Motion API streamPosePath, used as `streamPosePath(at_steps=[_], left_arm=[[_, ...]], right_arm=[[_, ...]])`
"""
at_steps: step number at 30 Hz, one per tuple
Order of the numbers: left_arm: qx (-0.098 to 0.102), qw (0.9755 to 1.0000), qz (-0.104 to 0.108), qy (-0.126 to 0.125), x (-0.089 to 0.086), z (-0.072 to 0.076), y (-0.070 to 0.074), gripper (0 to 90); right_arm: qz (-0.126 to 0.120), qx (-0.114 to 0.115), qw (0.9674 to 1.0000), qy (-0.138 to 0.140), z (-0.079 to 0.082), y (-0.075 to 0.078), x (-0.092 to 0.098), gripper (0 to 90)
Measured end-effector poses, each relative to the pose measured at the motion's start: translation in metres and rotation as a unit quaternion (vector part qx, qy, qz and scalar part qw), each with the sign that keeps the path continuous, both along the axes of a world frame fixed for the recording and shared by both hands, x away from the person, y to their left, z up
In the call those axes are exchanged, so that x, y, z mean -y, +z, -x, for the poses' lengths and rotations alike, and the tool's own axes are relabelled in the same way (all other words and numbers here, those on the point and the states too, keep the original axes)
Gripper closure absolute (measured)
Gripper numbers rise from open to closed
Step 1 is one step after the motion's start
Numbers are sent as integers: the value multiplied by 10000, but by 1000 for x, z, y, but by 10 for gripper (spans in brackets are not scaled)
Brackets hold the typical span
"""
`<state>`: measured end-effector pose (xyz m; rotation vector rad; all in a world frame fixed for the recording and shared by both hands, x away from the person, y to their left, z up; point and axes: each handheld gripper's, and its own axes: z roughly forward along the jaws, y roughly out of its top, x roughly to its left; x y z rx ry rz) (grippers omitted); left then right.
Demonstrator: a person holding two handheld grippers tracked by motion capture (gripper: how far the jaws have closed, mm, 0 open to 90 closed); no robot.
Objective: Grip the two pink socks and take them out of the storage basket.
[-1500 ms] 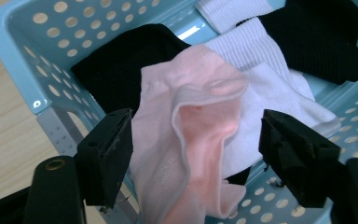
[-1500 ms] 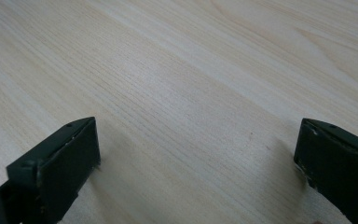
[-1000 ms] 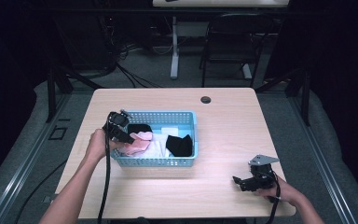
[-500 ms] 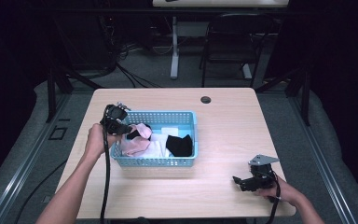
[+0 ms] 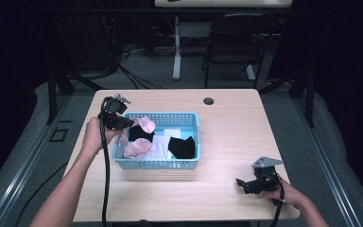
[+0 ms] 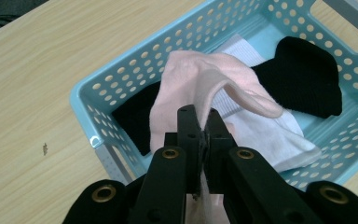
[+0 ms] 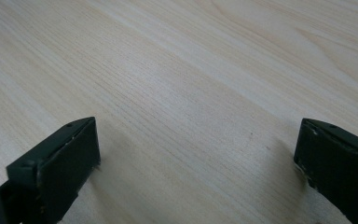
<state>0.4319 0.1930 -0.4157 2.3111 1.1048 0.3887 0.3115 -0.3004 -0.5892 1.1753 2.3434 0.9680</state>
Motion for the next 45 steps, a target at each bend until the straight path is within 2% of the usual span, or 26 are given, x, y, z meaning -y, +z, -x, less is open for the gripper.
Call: streamPosePath(at_steps=[5, 6, 12, 13, 15, 18, 19, 20, 25, 26, 28, 29, 32, 39, 40, 41, 44, 45], left_arm=[[105, 9999, 84, 83, -10, 4, 9, 885], [150, 9997, 160, 137, -17, 5, 14, 885], [286, 9988, 247, 315, -36, 10, 27, 885], [336, 9984, 276, 366, -44, 13, 31, 885], [371, 9980, 291, 415, -49, 14, 32, 885], [414, 9968, 326, 600, -70, 18, 35, 885], [414, 9968, 326, 600, -70, 18, 35, 885], [434, 9958, 356, 723, -80, 21, 34, 885], [400, 9937, 412, 966, -104, 27, 30, 885], [414, 9927, 434, 1044, -108, 28, 29, 885], [411, 9924, 420, 1085, -113, 29, 27, 885], [383, 9915, 446, 1164, -122, 31, 24, 885], [289, 9903, 477, 1275, -132, 32, 17, 885], [116, 9879, 486, 1470, -146, 33, -1, 885], [46, 9877, 458, 1496, -150, 33, -8, 885], [46, 9877, 458, 1496, -150, 33, -8, 885], [-115, 9861, 435, 1600, -157, 34, -23, 885], [-115, 9861, 435, 1600, -157, 34, -23, 885]], right_arm=[[0, -5, 10000, -2, 0, 0, 0, 0], [1, -8, 10000, -3, 0, 0, 0, 0], [1, -8, 10000, -2, 0, 0, 0, 0], [-1, -1, 10000, 1, 0, 0, 0, 0], [1, -6, 10000, -2, 0, 0, 0, 0], [1, -8, 10000, -2, 0, 0, 0, 0], [1, -8, 10000, -2, 0, 0, 0, 0], [1, -7, 10000, -2, 0, 0, 0, 0], [1, -7, 10000, -2, 0, 0, 0, 0], [0, -6, 10000, -1, 0, 0, 0, 0], [1, -8, 10000, -3, 0, 0, 0, 0], [0, -9, 10000, 0, 0, 0, 0, 0], [-1, -7, 10000, 3, 0, 0, 0, 0], [0, -8, 10000, 1, 0, 0, 0, 0], [2, -6, 10000, 1, 0, 0, 0, 0], [2, -6, 10000, 1, 0, 0, 0, 0], [1, -6, 10000, 0, 0, 0, 0, 0], [1, -6, 10000, 0, 0, 0, 0, 0]])
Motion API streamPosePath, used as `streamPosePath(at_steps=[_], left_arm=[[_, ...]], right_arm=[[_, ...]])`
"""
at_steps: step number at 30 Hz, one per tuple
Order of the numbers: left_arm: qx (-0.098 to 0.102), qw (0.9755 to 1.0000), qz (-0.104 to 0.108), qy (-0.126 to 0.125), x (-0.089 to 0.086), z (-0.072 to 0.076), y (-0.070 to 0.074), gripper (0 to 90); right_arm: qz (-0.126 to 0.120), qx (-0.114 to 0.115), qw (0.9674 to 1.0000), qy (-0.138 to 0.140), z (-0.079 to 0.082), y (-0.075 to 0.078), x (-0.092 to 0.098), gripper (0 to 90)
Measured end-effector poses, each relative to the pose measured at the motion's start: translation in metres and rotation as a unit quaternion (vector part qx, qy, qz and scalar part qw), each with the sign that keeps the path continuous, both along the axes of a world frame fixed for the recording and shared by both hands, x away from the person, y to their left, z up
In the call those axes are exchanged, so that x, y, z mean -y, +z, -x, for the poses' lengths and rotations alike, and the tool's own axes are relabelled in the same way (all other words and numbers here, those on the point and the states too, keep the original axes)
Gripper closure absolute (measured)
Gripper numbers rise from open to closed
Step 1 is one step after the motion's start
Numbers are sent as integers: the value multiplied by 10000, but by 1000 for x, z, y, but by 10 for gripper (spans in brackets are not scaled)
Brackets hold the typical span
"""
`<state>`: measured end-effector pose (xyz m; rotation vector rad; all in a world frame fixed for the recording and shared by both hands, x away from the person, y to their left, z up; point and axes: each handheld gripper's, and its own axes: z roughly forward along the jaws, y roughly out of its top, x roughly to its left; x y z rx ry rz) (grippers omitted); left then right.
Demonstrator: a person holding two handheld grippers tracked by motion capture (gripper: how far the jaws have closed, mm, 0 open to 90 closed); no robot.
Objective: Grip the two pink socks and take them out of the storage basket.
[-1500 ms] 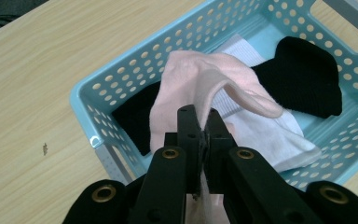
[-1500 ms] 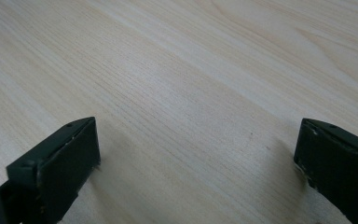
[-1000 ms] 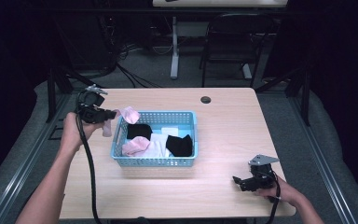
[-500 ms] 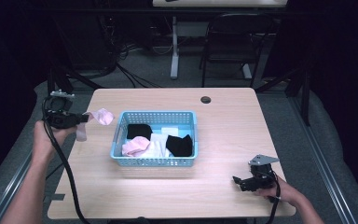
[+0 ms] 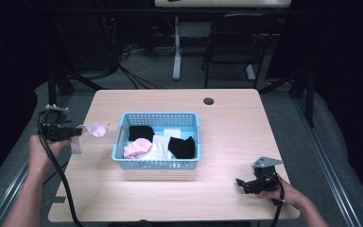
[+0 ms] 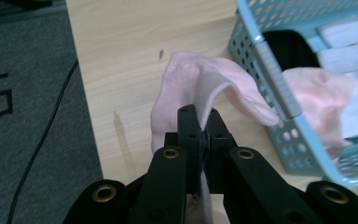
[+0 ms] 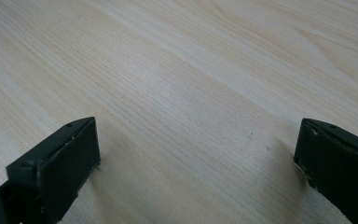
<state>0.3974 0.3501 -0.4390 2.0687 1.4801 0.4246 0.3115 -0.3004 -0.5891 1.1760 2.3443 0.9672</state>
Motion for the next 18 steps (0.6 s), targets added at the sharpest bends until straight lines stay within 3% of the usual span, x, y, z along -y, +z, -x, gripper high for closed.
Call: streamPosePath(at_steps=[2, 10, 14, 18], left_arm=[[-151, 9999, 43, 70, -4, 0, -15, 885], [-492, 9987, 75, 128, -8, 1, -47, 885], [-748, 9971, 57, 144, -7, 1, -69, 884], [-921, 9956, 53, 162, -8, 1, -83, 884]], right_arm=[[0, -2, 10000, 0, 0, 0, 0, 0], [-1, -1, 10000, 0, 0, 0, 0, 0], [-2, 0, 10000, 0, 0, 0, 0, 0], [-1, 0, 10000, -1, 0, 0, 0, 0]])
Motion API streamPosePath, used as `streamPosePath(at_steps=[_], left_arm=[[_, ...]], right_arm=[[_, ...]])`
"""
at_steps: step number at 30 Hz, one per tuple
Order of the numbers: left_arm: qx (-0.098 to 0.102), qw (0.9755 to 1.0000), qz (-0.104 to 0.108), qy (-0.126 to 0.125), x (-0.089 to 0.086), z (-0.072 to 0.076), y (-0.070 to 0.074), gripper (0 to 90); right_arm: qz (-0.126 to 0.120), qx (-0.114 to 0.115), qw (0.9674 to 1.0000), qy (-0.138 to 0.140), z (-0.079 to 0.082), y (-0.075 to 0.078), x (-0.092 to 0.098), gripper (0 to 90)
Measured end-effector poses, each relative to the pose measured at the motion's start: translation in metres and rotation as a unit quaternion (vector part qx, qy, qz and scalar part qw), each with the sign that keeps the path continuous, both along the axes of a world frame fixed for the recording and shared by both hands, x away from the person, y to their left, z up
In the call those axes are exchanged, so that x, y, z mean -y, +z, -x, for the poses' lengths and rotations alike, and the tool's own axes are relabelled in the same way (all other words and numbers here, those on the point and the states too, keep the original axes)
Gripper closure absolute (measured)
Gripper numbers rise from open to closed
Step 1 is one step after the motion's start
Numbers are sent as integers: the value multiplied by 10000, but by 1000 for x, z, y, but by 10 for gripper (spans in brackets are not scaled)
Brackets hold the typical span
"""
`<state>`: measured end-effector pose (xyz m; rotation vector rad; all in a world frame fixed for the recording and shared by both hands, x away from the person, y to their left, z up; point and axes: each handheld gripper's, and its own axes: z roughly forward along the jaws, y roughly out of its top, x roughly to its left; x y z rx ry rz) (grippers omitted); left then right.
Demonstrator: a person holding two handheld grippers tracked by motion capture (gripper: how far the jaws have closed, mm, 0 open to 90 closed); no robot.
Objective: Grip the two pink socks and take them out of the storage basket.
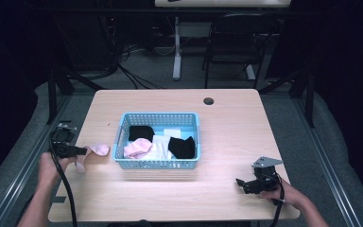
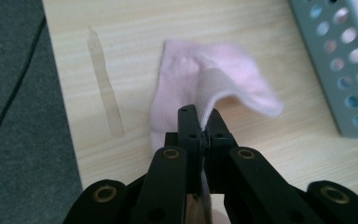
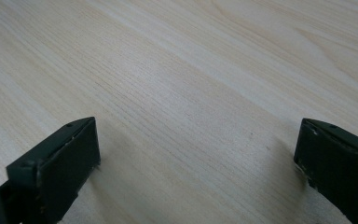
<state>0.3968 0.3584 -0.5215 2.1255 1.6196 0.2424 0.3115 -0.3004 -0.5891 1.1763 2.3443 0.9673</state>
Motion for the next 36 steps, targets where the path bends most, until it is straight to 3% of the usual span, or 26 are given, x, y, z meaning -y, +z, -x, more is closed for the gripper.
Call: streamPosePath(at_steps=[5, 6, 8, 9, 12, 13, 14, 15, 16, 17, 18, 19, 21, 22, 27, 28, 29, 30, 32, 36], left_arm=[[-104, 9998, 152, -38, -1, 2, -9, 815], [-101, 9997, 204, -35, -1, 3, -8, 713], [-61, 9995, 318, -72, -1, 5, -5, 611], [-1, 9994, 338, -82, -2, 7, 2, 482], [151, 9991, 390, -86, 0, 10, 13, 332], [247, 9989, 379, -136, 2, 12, 23, 332], [340, 9986, 382, -138, 4, 12, 29, 274], [556, 9975, 378, -219, 11, 13, 47, 253], [556, 9975, 378, -219, 11, 13, 47, 223], [709, 9961, 360, -389, 23, 12, 64, 194], [709, 9961, 360, -389, 23, 12, 64, 145], [794, 9948, 268, -573, 38, 10, 76, 127], [823, 9936, 199, -746, 55, 5, 83, 84], [823, 9936, 199, -746, 55, 5, 83, 60], [834, 9891, 217, -1190, 99, -9, 81, 21], [834, 9891, 217, -1190, 99, -9, 81, 3], [844, 9869, 219, -1356, 112, -13, 77, 2], [844, 9869, 219, -1356, 112, -13, 77, 1], [774, 9849, 215, -1534, 131, -17, 68, 1], [640, 9821, 189, -1764, 150, -22, 52, 44]], right_arm=[[0, -1, 10000, 2, 0, 0, 0, 0], [-1, 1, 10000, 3, 0, 0, 0, 0], [-1, -1, 10000, 1, 0, 0, 0, 0], [0, -1, 10000, 2, 0, 0, 0, 0], [-1, -1, 10000, 1, 0, 0, 0, 0], [0, 0, 10000, 0, 0, 0, 0, 0], [0, -1, 10000, 0, 0, 0, 0, 0], [-1, -1, 10000, 0, 0, 0, 0, 0], [0, -1, 10000, 0, 0, 0, 0, 0], [0, -1, 10000, 0, 0, 0, 0, 0], [0, 0, 10000, 1, 0, 0, 0, 0], [1, -1, 10000, 0, 0, 0, 0, 0], [0, 1, 10000, 0, 0, 0, 0, 0], [0, 1, 10000, 0, 0, 0, 0, 0], [1, 0, 10000, 1, 0, 0, 0, 0], [1, 0, 10000, 1, 0, 0, 0, 0], [0, 0, 10000, 0, 0, 0, 0, 0], [0, 0, 10000, 0, 0, 0, 0, 0], [0, -1, 10000, 0, 0, 0, 0, 0], [1, 0, 10000, 0, 0, 0, 0, 0]])
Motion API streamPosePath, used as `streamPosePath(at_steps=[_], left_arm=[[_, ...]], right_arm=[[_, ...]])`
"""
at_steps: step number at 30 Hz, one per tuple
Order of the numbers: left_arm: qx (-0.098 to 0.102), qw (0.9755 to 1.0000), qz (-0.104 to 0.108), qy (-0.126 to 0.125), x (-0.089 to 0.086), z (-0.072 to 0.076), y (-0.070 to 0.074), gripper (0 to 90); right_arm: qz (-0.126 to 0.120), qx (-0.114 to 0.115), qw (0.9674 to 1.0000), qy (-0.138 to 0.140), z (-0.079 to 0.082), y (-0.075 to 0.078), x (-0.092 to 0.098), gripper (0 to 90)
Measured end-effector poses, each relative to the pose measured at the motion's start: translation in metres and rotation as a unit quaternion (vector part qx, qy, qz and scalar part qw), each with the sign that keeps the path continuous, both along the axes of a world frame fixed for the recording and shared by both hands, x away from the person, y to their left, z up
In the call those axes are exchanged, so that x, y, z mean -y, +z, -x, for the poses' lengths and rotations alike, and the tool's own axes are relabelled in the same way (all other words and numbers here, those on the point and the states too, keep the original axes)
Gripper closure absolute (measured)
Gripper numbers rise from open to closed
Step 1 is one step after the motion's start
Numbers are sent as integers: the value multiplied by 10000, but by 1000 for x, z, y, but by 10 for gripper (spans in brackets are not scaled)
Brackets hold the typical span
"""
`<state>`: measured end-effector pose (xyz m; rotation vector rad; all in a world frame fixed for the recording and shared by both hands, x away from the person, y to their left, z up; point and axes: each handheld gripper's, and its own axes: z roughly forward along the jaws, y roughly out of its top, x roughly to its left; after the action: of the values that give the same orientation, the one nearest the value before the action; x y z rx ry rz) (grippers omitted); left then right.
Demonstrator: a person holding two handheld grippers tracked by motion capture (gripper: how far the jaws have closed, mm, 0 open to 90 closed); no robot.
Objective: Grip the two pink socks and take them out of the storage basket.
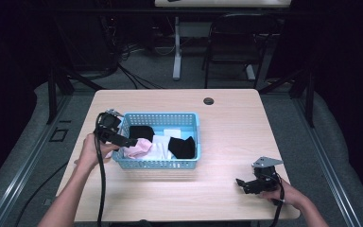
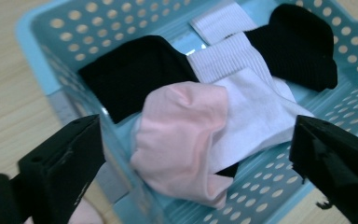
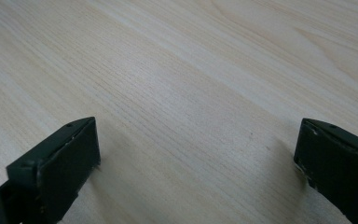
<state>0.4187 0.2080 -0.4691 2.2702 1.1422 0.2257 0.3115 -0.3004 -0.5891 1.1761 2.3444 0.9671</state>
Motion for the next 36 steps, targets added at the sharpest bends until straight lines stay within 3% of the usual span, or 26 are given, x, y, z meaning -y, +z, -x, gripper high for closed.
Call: streamPosePath(at_steps=[4, 7, 14, 19, 23, 26, 28, 29, 31, 36], left_arm=[[-135, 9997, -114, -164, 11, -3, -11, 160], [-235, 9985, -359, -328, 21, -5, -21, 222], [-483, 9967, -594, -266, 21, -11, -36, 367], [-720, 9936, -832, -271, 25, -13, -47, 480], [-834, 9917, -912, -346, 28, -12, -51, 614], [-880, 9911, -949, -307, 27, -13, -53, 666], [-869, 9913, -956, -272, 26, -14, -52, 763], [-875, 9912, -950, -279, 26, -14, -52, 763], [-888, 9916, -904, -267, 26, -14, -52, 876], [-750, 9935, -808, -287, 24, -12, -45, 889]], right_arm=[[-1, 0, 10000, 1, 0, 0, 0, 0], [-1, 1, 10000, 1, 0, 0, 0, 0], [0, 2, 10000, 2, 0, 0, 0, 0], [-2, 8, 10000, 6, 0, 0, 0, 0], [-2, 1, 10000, 3, 0, 0, 0, 0], [-1, 7, 10000, 5, 0, 0, 0, 0], [-1, 9, 10000, 6, 0, 0, 0, 0], [-2, 10, 10000, 5, 0, 0, 0, 0], [-4, 10, 10000, 4, 0, 0, 0, 0], [-2, 9, 10000, 6, 0, 0, 0, 0]])
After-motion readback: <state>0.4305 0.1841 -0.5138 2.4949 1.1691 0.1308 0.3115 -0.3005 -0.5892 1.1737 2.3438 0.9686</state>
